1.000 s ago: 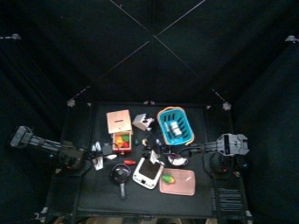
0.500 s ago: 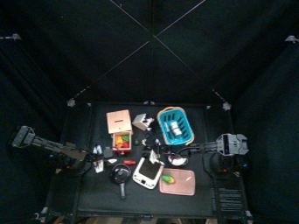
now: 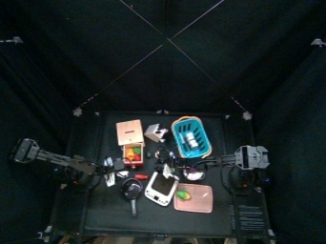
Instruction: Place detergent outside drawer
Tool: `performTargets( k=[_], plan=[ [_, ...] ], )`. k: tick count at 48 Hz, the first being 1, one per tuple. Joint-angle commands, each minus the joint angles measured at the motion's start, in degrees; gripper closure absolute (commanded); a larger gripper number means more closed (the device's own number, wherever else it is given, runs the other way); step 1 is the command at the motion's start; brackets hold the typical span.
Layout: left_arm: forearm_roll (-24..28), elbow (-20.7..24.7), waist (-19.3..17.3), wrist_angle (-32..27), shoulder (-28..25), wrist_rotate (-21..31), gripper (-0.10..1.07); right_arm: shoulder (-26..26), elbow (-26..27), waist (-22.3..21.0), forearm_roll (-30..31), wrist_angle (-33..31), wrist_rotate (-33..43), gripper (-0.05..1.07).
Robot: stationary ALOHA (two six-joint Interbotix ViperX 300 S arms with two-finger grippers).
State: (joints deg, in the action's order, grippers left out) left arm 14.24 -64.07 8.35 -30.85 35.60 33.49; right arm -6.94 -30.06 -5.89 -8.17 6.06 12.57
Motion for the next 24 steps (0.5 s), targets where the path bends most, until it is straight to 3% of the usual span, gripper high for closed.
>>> performTargets(
  k=[1, 24],
  plan=[
    [-0.1, 1.1, -0.3, 0.5, -1.1, -0.3, 0.11, 1.1, 0.7, -0.3, 0.3, 0.2, -0.1, 0.22],
    [3.0, 2.9, -0.9, 0.5, -1.8, -0.3, 0.11, 1.1, 0.4, -0.3, 0.7, -0.9, -0.3, 0.22]
  ],
)
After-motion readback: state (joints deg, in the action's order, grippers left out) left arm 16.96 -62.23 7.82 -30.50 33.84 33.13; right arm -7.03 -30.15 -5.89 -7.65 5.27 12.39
